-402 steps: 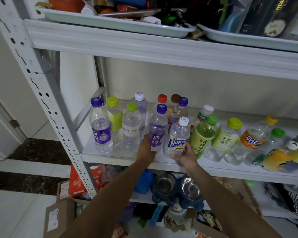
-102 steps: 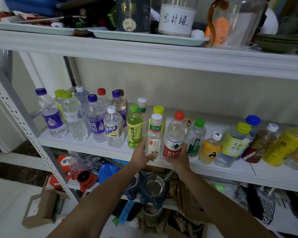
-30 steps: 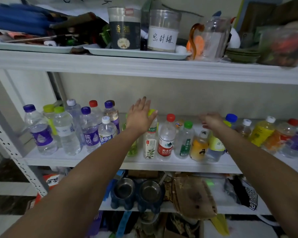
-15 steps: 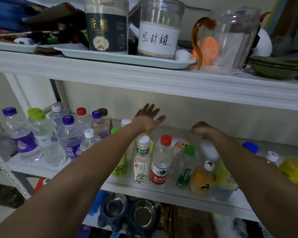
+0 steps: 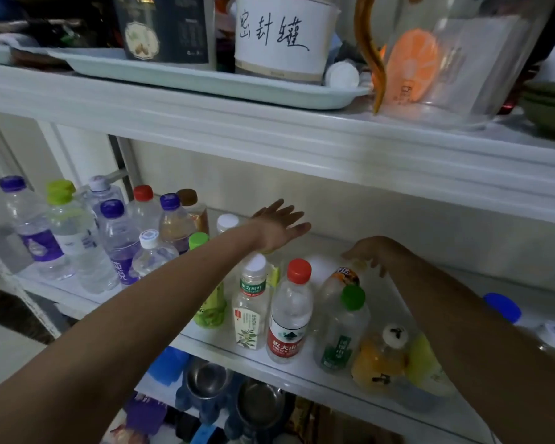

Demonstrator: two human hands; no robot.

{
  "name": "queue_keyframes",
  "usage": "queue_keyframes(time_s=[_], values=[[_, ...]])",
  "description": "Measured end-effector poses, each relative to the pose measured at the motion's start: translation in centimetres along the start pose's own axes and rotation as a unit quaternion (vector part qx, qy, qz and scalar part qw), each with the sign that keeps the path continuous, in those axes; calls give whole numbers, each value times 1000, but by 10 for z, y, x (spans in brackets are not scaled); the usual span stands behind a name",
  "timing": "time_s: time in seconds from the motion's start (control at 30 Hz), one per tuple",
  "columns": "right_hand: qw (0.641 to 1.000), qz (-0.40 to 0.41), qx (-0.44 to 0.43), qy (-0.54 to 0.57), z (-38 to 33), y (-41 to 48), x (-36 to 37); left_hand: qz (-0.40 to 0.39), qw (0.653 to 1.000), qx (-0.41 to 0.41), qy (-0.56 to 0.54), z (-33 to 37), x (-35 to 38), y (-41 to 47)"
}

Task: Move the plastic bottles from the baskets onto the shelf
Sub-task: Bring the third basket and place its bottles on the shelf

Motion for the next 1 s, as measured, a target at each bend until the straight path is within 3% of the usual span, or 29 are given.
queue_keyframes(time_s=[0.1,0.33,0.6,0.8,1.0], values=[[999,-16,21,-20,-1,6,10,1,1000,11,8,5,-3,-3],[998,-13,29,60,7,20,28,-6,1000,0,-13,7,-3,-5],[974,22,19,225,10,50,23,-13,1000,-3,-15,10,-5,-7],[968,72,17,242,-21,43,-3,-44,998,-2,41,4,3,-2],[921,135,-30,364,-40,19,-29,-27,999,-28,9,3,-4,-9]])
Point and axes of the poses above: each hand's wrist, its own y-axis towards the middle knuckle, its own x-axis out of the palm, z = x × y, the point moved 10 cm from there along y, towards the middle knuckle, and after that the axes turned 12 degrees about y, right-handed, at the moved point
